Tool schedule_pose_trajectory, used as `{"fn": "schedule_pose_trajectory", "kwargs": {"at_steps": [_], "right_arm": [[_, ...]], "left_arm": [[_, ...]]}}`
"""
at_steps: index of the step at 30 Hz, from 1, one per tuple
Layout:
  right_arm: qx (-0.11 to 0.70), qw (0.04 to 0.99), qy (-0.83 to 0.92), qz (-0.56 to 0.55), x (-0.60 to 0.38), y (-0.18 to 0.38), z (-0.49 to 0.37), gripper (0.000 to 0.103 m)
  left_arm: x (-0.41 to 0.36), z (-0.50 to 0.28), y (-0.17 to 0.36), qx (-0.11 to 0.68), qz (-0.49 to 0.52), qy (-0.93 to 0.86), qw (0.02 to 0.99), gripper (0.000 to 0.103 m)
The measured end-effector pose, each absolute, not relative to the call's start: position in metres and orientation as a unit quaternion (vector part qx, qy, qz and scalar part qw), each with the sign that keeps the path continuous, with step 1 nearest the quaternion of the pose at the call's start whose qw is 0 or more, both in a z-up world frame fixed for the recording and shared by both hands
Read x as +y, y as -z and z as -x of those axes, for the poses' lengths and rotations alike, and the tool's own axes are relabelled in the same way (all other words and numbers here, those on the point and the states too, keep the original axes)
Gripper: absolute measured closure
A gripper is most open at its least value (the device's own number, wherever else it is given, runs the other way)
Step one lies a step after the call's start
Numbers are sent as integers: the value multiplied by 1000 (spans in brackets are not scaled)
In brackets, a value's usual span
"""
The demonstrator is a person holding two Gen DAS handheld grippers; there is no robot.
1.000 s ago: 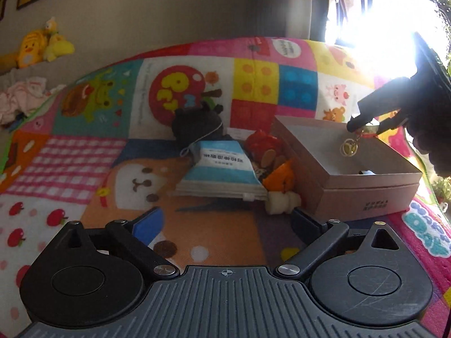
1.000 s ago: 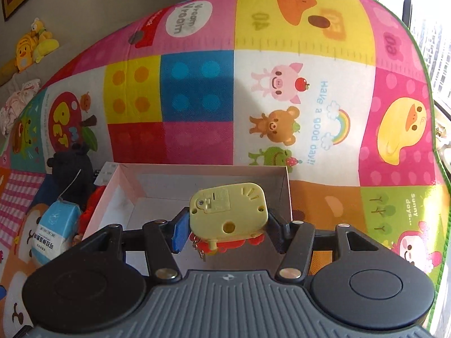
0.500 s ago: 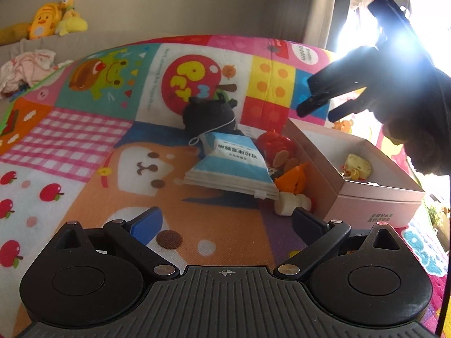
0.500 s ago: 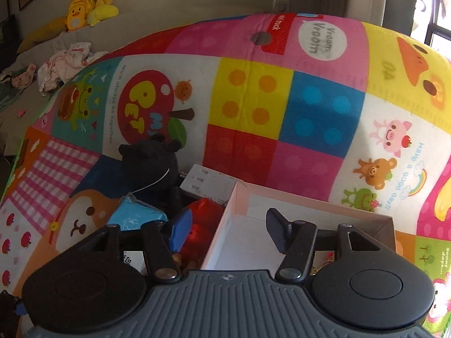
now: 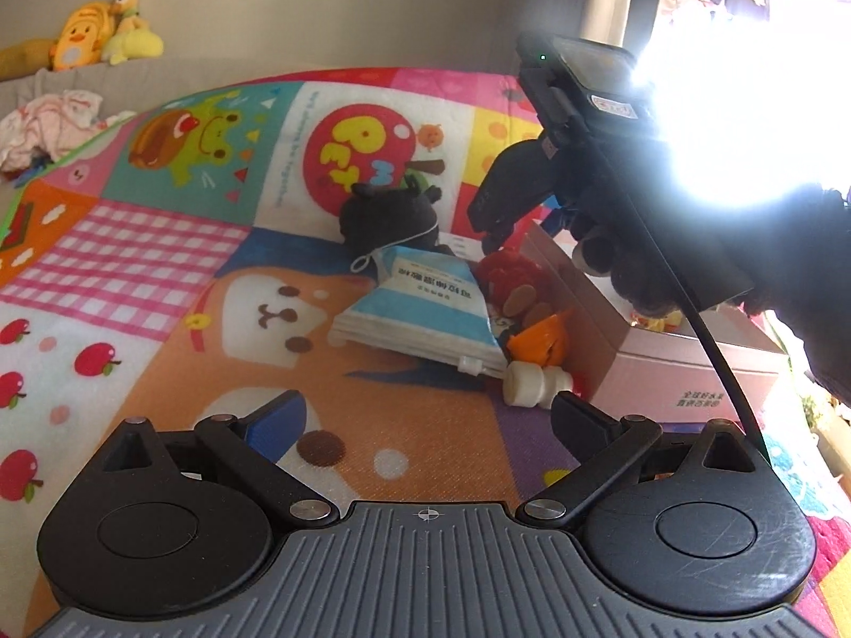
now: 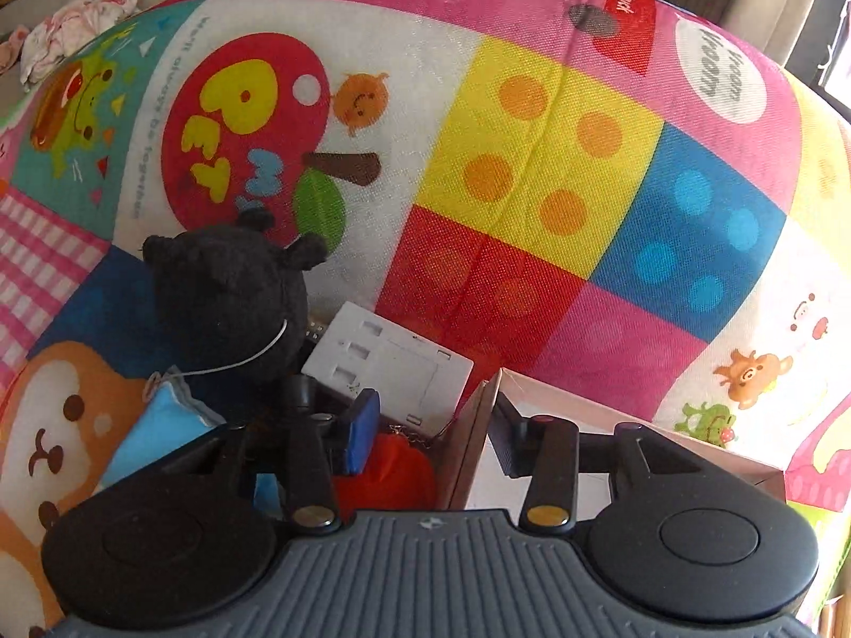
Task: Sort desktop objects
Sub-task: 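Grasp the red pig figure with the right tool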
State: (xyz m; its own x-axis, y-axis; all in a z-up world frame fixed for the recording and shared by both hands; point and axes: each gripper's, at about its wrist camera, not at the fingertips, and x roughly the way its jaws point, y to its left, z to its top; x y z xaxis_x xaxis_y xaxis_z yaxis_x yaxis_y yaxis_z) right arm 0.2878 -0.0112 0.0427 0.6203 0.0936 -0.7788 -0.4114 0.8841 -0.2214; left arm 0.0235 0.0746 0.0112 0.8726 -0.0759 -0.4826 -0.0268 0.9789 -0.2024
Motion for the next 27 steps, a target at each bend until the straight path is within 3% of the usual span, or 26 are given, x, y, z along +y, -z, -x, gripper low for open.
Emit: {"fn": "schedule_pose_trajectory", "kwargs": {"at_steps": [7, 12, 14, 17, 19, 27], "right_arm": [[456, 847, -196, 191, -25, -50, -256, 59], [379, 882, -215, 178, -38, -91, -216, 58], [384, 881, -233, 151, -37, -96, -214, 58], [401, 871, -238, 157, -22, -84, -216, 62], [410, 866, -232, 168, -14, -69, -218, 73], [435, 845, -254, 178, -19, -44, -203, 74]], "left_arm": [[74, -25, -11, 256, 101, 11, 961, 1], [70, -25, -10, 257, 88, 11, 962, 1], [66, -24, -11, 257, 76, 13, 963, 1], [58, -21, -11, 263, 65, 21, 962, 1], [53, -16, -11, 265, 58, 33, 962, 1], [37, -2, -10, 271, 16, 53, 961, 0]]}}
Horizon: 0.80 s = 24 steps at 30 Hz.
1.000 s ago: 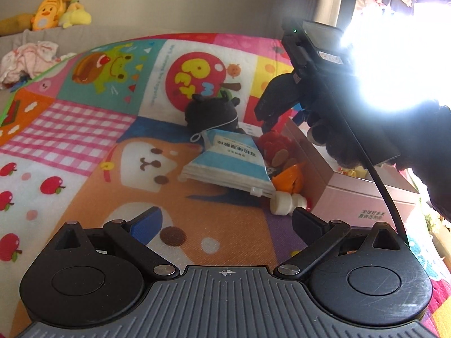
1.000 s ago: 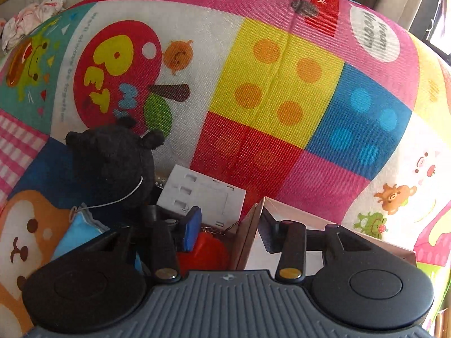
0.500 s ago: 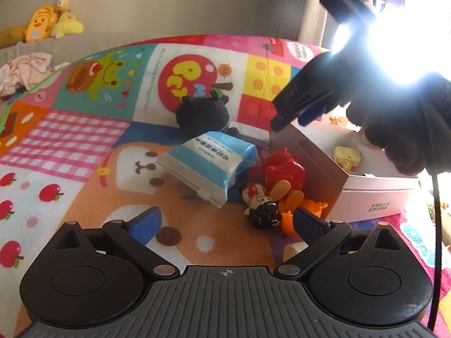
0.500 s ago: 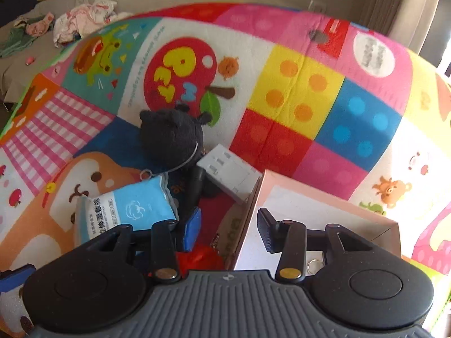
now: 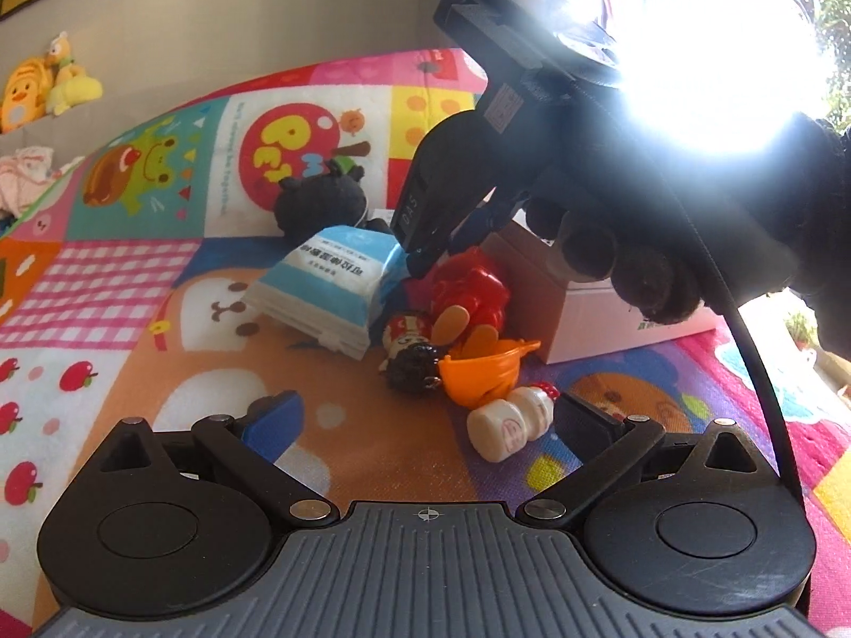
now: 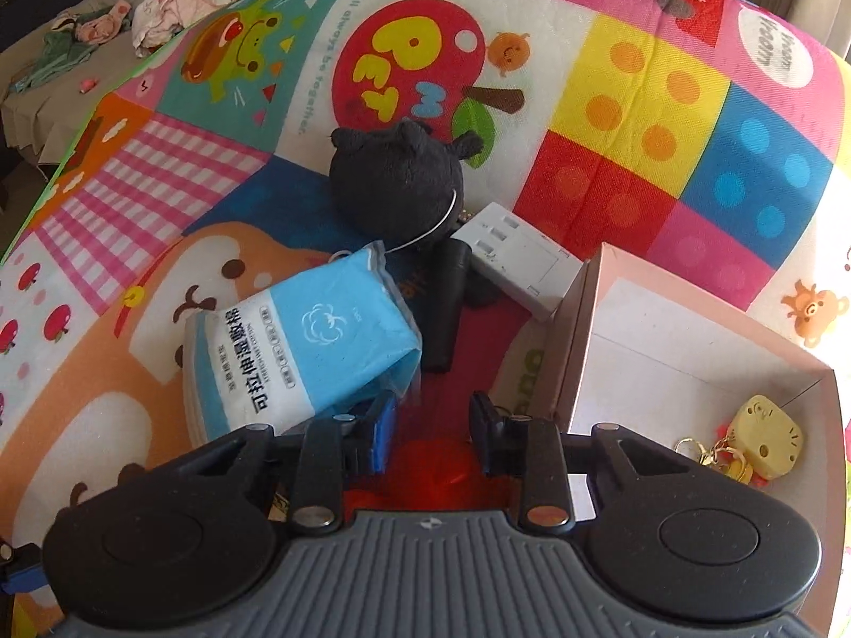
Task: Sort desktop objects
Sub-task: 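Grasp the red pig figure with the right tool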
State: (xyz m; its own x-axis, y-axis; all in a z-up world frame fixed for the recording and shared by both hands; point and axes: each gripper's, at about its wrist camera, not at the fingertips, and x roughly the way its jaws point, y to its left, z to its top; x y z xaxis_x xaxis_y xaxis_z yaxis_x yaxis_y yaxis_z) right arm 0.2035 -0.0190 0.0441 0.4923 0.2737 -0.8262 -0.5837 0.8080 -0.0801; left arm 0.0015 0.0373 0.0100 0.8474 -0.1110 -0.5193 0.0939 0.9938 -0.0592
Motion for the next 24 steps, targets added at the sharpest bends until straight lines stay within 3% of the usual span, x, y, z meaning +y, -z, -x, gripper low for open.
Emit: {"fn": "schedule_pose_trajectory", "kwargs": {"at_steps": [12, 14, 16, 17, 24], "right_arm": [[401, 832, -342, 174, -95, -65, -91, 74], [384, 843, -341, 160, -117, -72, -78, 69], [369, 860, -319, 150, -137, -76, -74, 54], [369, 865, -307, 144, -147, -75, -75, 52], [387, 887, -227, 112, -182, -48, -111, 52]], "left_arm": [[23, 22, -5, 305, -67, 75, 947, 0], [22, 21, -4, 308, -70, 68, 946, 0], [22, 19, -4, 311, -71, 61, 946, 0], [21, 19, -4, 312, -70, 56, 946, 0], [21, 15, -7, 322, -57, 45, 944, 0]]}}
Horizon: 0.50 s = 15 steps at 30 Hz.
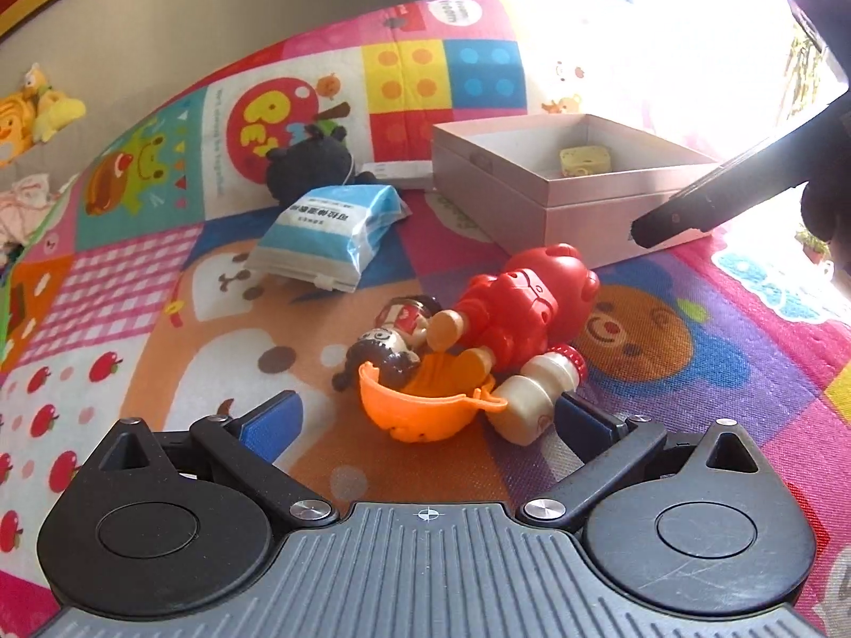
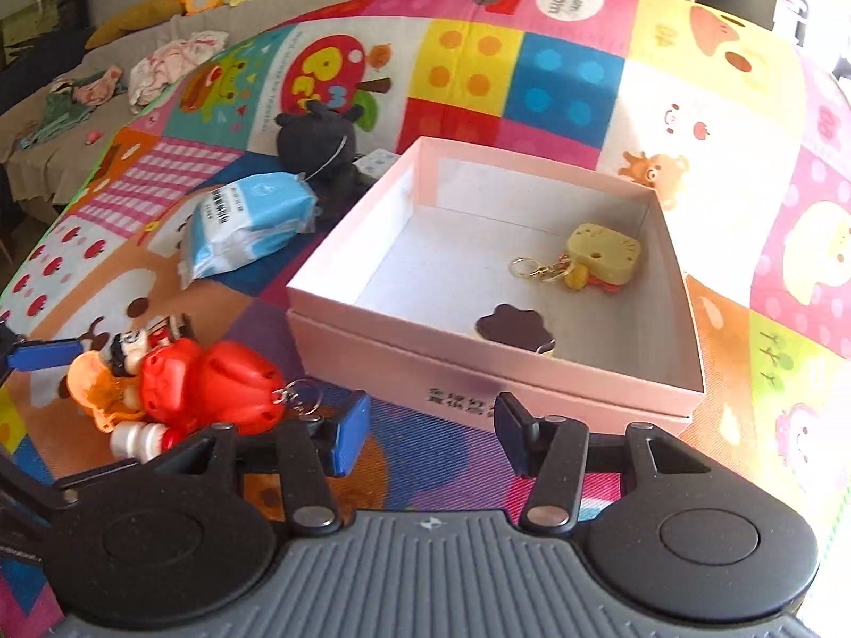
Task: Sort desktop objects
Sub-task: 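Grasp the red pig figure with the right tool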
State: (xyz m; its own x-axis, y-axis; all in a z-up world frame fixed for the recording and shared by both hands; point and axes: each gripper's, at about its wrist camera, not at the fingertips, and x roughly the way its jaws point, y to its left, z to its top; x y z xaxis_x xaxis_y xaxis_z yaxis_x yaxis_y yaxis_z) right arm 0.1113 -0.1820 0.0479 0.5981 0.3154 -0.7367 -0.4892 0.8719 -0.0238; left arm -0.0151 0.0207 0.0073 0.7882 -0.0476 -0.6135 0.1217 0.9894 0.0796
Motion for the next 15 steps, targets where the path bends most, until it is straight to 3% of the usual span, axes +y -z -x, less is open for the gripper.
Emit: {"fn": "schedule_pose_trajectory", "kwargs": {"at_steps": [5, 9, 10, 15], "right_arm": [[380, 888, -256, 40, -176, -48, -124, 50], [369, 867, -334, 7, -158, -54, -104, 10], [365, 865, -343, 10, -152, -53, -97, 5], [391, 848, -357, 37, -121, -34, -88, 4]], "left_arm": [[19, 18, -11, 327, -64, 44, 942, 0], [23, 22, -10, 334, -68, 33, 939, 0], [25, 22, -9, 337, -67, 31, 939, 0], [24, 21, -6, 341, -66, 33, 937, 0]]}}
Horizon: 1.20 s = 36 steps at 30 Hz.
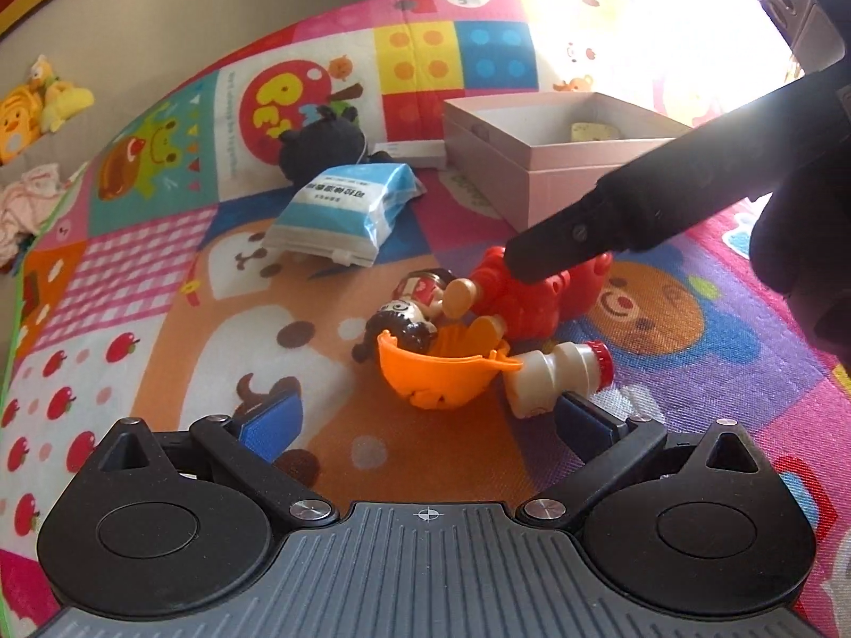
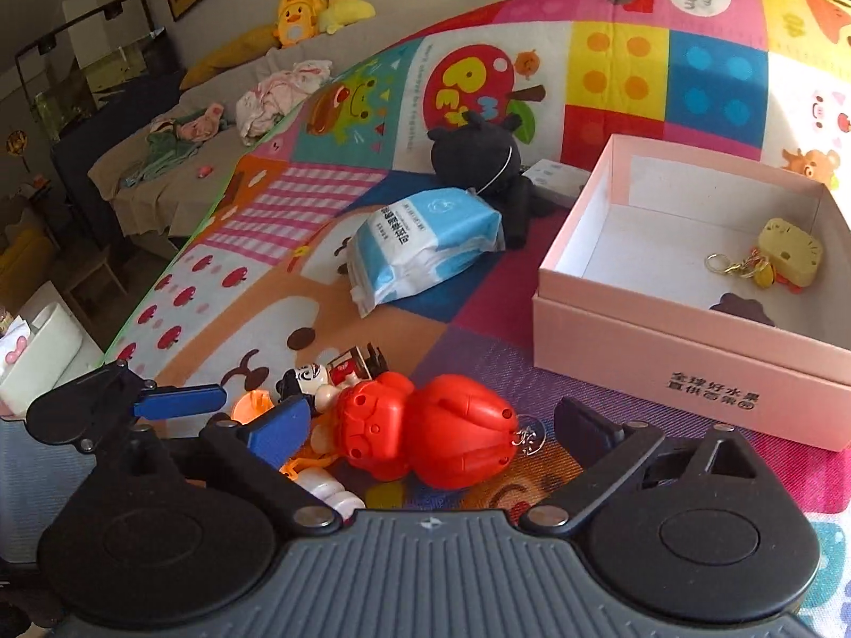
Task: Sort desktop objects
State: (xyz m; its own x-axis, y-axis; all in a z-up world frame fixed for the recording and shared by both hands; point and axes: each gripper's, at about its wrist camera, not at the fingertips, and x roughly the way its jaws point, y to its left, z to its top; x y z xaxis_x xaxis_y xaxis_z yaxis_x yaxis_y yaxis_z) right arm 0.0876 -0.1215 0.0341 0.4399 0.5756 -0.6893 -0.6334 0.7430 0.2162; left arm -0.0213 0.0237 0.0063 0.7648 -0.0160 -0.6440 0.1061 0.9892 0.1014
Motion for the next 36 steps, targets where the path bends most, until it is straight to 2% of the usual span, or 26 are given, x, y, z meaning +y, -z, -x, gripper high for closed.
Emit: {"fn": "schedule_pose_trajectory", "kwargs": {"at_steps": [2, 3, 4, 11, 17, 20, 21, 22, 24, 27, 30, 32, 34, 36], "right_arm": [[405, 842, -354, 33, -117, -25, -89, 5], [408, 843, -351, 31, -117, -22, -89, 14], [409, 842, -351, 31, -118, -20, -89, 17], [369, 875, -309, 42, -159, -37, -75, 17], [375, 888, -260, 66, -209, -37, -64, 16], [341, 907, -241, 44, -236, -52, -62, 17], [325, 916, -230, 39, -242, -59, -64, 21], [306, 927, -213, 34, -249, -67, -68, 33], [297, 939, -172, 31, -256, -76, -87, 49], [291, 952, -87, 43, -260, -69, -127, 51], [319, 945, -55, 55, -258, -46, -165, 55], [311, 947, -54, 60, -254, -39, -172, 56], [310, 944, -77, 80, -243, -40, -170, 64], [302, 942, -91, 111, -229, -40, -163, 65]], "left_arm": [[22, 22, -6, 341, -66, 36, 937, 0], [21, 22, -6, 341, -66, 37, 937, 0], [21, 22, -6, 341, -66, 38, 937, 0], [16, 21, -6, 342, -62, 45, 937, 0], [9, 16, -4, 344, -58, 54, 936, 0], [7, 14, -4, 343, -55, 54, 936, 0], [6, 13, -4, 343, -52, 55, 936, 0], [6, 12, -4, 343, -49, 55, 936, 0], [6, 10, -5, 344, -45, 54, 936, 0], [6, 8, -5, 344, -36, 51, 937, 0], [9, 9, -6, 345, -30, 54, 937, 0], [12, 10, -6, 343, -28, 55, 937, 0], [15, 10, -6, 343, -24, 53, 938, 0], [18, 10, -6, 343, -19, 53, 938, 0]]}}
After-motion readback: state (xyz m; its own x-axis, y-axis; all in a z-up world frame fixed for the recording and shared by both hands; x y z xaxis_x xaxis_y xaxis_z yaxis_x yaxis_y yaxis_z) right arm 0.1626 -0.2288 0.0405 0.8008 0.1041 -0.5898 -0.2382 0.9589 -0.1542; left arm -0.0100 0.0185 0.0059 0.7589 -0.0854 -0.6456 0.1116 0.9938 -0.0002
